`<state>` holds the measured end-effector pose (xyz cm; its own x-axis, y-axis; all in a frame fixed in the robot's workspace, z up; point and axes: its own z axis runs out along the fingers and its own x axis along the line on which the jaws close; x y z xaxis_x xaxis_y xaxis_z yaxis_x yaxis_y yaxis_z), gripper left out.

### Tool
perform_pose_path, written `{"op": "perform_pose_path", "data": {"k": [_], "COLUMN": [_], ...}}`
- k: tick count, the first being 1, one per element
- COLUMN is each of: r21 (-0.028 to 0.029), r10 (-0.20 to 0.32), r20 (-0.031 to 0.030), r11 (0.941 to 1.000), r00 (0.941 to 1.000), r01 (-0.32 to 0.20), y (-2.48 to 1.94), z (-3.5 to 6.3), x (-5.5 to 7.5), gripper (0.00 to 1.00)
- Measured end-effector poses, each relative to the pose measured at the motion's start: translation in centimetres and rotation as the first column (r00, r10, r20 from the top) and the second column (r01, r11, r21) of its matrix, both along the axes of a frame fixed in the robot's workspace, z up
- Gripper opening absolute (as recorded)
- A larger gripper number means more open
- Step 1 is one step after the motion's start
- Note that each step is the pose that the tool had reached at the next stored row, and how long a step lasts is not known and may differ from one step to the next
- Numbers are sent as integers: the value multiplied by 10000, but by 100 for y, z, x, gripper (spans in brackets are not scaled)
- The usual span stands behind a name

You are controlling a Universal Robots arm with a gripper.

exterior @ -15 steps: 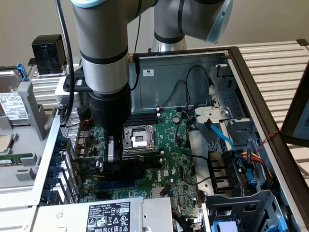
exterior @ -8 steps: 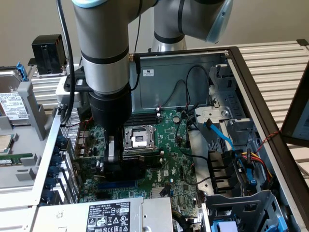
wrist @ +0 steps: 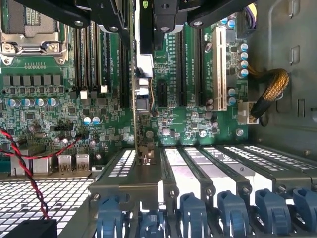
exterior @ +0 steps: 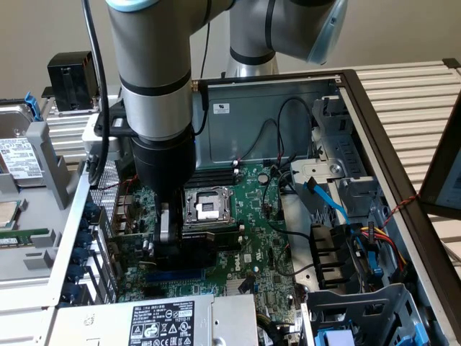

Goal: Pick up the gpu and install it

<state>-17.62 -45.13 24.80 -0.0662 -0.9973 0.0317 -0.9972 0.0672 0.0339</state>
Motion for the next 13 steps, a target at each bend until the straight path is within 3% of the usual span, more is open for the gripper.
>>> {"op": "perform_pose_path", "data": {"k": [13], "r21": [-19], "r10": [-63], "r20": [-1], "r11": [10000], "r00": [10000], "r01": [63], "y": [-6], "z": [0], "x": [0], "gripper": [27]}}
